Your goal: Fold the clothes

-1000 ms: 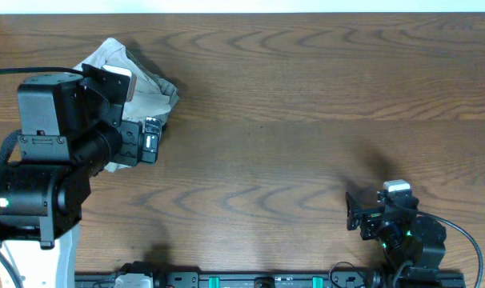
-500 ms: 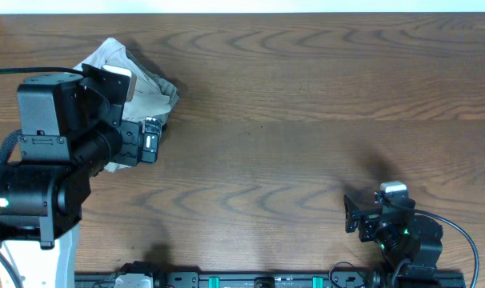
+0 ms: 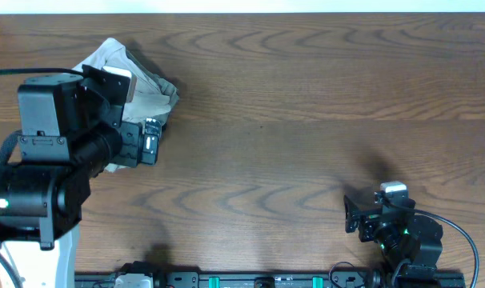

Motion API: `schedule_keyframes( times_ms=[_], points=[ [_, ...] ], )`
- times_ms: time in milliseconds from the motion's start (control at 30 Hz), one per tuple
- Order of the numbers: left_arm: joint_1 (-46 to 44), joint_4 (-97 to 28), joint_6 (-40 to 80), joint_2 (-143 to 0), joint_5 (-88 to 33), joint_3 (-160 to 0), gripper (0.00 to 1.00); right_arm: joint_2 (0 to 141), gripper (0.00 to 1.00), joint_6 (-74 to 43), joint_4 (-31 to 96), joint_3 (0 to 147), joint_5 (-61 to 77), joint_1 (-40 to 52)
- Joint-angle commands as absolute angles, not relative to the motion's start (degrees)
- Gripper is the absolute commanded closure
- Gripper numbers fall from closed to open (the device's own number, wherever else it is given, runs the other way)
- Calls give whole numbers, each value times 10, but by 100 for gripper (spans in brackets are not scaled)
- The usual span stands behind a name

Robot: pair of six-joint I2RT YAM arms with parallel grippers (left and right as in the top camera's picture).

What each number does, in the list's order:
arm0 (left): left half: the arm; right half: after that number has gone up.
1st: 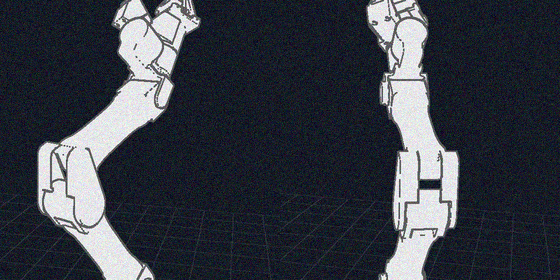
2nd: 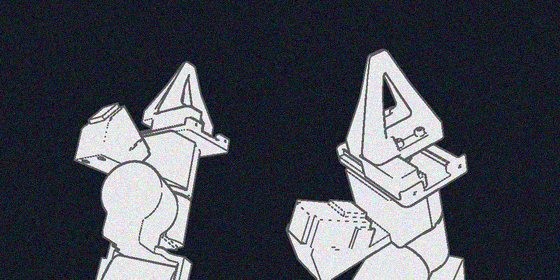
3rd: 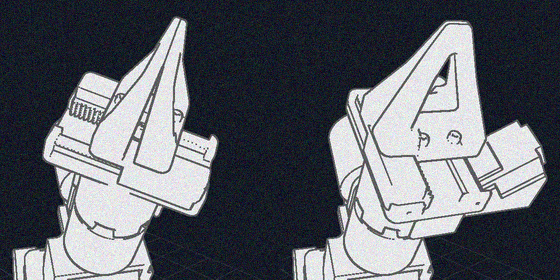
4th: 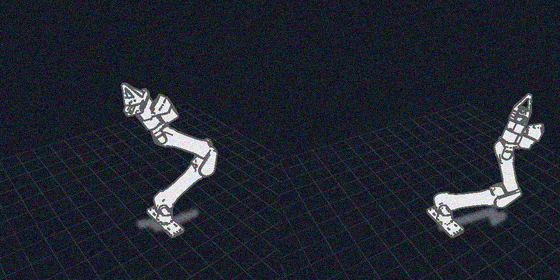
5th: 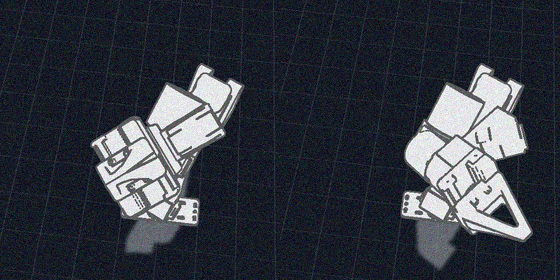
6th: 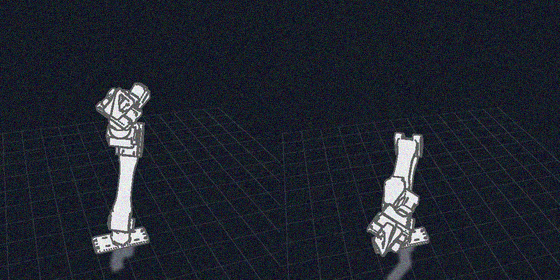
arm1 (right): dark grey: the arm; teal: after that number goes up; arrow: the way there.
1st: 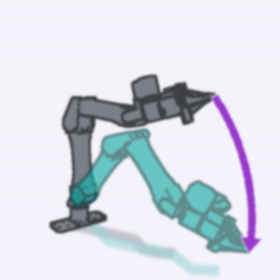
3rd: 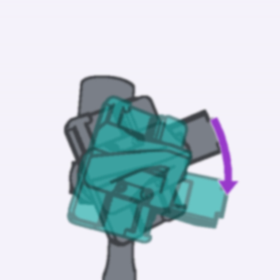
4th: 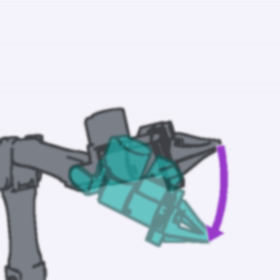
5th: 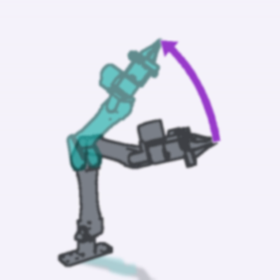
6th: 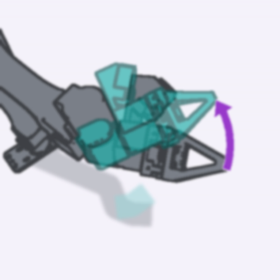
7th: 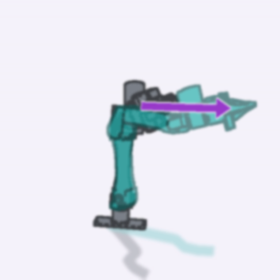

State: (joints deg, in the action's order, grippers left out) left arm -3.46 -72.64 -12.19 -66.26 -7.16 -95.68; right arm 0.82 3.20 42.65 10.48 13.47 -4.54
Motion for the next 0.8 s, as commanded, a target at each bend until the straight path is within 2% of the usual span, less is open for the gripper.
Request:
schedule_keyframes(
  times_ms=[0, 167, 500, 767],
  points=[
    [-36, -733, -120, -627, -63, -950, 2, 3, 1, 37, 429, 103, 140, -39],
    [-36, -671, -121, -542, -61, -903, 2, 3, 1, 37, 429, 103, 140, -39],
    [14, -397, -121, -313, -123, -590, 2, 3, 1, 37, 429, 103, 140, -39],
    [21, -336, -102, -167, -142, -390, 2, 3, 1, 37, 429, 103, 140, -39]
  ],
)
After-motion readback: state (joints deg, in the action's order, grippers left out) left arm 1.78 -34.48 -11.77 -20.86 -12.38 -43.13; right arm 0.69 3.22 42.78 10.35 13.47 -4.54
